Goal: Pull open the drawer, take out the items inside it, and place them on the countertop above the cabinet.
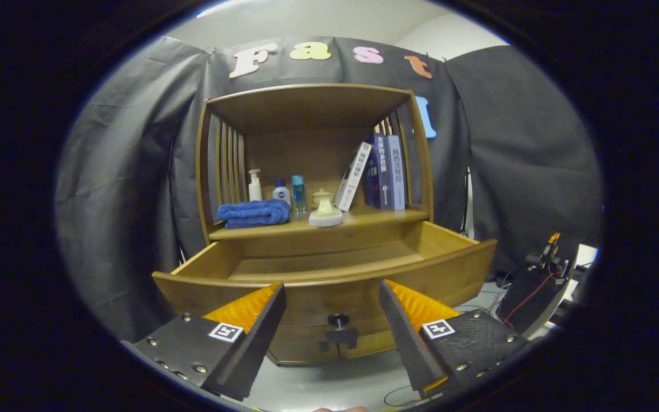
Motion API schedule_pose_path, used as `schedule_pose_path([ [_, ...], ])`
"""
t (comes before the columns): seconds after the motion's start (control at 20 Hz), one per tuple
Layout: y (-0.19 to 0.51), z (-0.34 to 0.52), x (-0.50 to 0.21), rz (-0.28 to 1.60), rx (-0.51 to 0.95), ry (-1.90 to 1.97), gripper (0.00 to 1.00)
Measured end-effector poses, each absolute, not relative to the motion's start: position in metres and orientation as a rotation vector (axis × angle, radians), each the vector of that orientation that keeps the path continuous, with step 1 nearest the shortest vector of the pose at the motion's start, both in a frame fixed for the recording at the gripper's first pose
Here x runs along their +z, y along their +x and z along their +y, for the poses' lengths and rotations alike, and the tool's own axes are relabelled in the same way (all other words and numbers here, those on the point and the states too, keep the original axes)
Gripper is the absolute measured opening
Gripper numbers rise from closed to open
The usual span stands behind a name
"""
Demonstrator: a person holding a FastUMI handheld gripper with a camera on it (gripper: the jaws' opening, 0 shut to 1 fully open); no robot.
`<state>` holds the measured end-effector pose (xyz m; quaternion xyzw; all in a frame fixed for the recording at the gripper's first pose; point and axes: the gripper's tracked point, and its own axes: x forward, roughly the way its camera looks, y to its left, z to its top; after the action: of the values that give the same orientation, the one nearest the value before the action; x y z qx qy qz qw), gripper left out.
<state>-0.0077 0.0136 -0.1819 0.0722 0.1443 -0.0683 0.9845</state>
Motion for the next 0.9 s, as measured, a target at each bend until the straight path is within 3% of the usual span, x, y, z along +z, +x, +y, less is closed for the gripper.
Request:
schedule_pose_path([
  [0.9,0.021,0.032,-0.228,0.359,-0.045,0.198,0.98],
])
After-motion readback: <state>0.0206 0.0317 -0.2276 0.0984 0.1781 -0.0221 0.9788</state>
